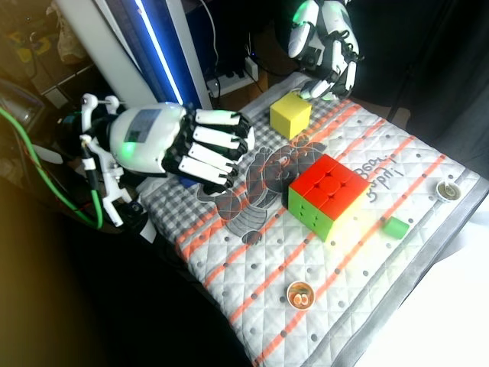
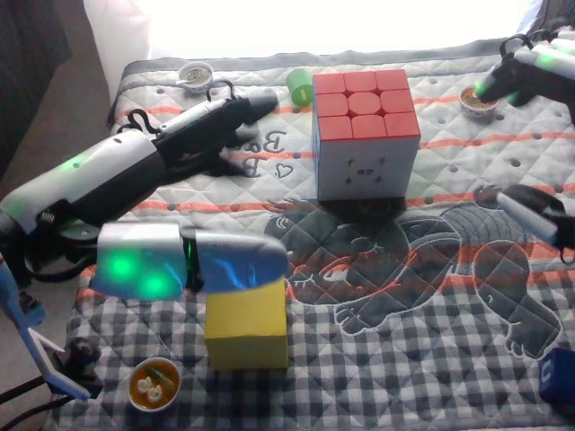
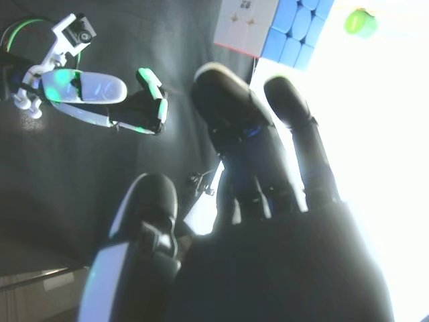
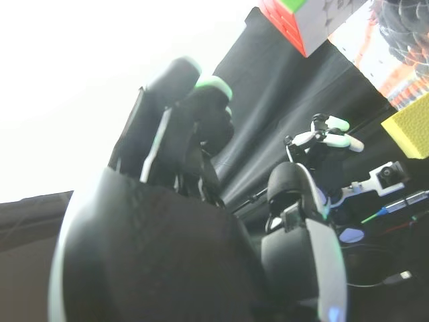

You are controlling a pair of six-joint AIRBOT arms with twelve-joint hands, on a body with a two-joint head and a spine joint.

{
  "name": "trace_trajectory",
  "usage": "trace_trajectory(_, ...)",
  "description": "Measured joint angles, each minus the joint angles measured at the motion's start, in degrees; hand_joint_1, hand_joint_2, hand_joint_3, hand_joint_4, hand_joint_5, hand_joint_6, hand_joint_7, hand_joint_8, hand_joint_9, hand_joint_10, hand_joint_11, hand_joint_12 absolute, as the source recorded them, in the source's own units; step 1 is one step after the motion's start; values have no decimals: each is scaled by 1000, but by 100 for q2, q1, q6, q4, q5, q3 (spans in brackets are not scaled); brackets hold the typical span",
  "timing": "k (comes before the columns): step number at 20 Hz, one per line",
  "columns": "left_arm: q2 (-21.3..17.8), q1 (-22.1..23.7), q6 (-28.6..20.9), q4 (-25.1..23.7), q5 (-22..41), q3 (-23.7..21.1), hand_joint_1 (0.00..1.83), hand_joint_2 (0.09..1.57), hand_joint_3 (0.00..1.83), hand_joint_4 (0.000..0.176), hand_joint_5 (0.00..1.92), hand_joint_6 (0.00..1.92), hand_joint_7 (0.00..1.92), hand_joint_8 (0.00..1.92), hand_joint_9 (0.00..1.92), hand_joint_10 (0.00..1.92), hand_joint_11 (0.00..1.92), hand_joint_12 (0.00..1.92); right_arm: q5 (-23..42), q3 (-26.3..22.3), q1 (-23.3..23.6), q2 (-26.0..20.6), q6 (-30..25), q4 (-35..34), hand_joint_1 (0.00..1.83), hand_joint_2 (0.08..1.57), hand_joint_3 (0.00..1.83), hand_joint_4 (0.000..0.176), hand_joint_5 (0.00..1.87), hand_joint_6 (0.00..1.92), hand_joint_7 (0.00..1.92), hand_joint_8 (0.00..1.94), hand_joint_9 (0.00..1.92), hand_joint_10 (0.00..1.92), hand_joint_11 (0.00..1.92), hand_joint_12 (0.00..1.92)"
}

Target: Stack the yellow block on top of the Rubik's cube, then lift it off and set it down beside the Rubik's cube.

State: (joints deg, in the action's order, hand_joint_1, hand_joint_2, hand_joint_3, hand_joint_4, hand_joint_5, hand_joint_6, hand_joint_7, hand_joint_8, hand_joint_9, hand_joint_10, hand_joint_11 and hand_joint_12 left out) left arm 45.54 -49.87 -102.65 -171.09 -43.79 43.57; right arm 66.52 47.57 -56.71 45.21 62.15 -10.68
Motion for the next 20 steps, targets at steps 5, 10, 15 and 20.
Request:
trace_trajectory(5, 2, 0, -4, 4, 42, 0, 618, 791, 0, 156, 41, 5, 90, 0, 131, 1, 0, 1074, 7, 2, -39, 26, 0, -7, 861, 645, 555, 0, 344, 944, 431, 970, 312, 1186, 36, 1663)
trace_trajectory(10, 129, -2, -4, -11, 907, 116, 664, 784, 0, 162, 161, 5, 86, 1, 156, 23, 0, 1213, 9, 28, -39, 46, -24, -15, 846, 654, 557, 0, 370, 934, 450, 953, 313, 1180, 56, 1655)
trace_trajectory(15, 326, -2, -7, -17, 1703, 356, 652, 781, 0, 175, 137, 2, 24, 1, 39, 9, 0, 949, 7, 50, -39, 48, -76, -9, 865, 590, 666, 0, 360, 973, 442, 1063, 315, 1269, 40, 1705)
trace_trajectory(20, 398, 7, 275, -20, 2081, 396, 612, 780, 0, 176, 127, 2, 0, 0, 0, 0, 0, 559, 9, 103, -74, 46, -195, -24, 803, 634, 603, 0, 348, 996, 477, 1049, 346, 1254, 43, 1693)
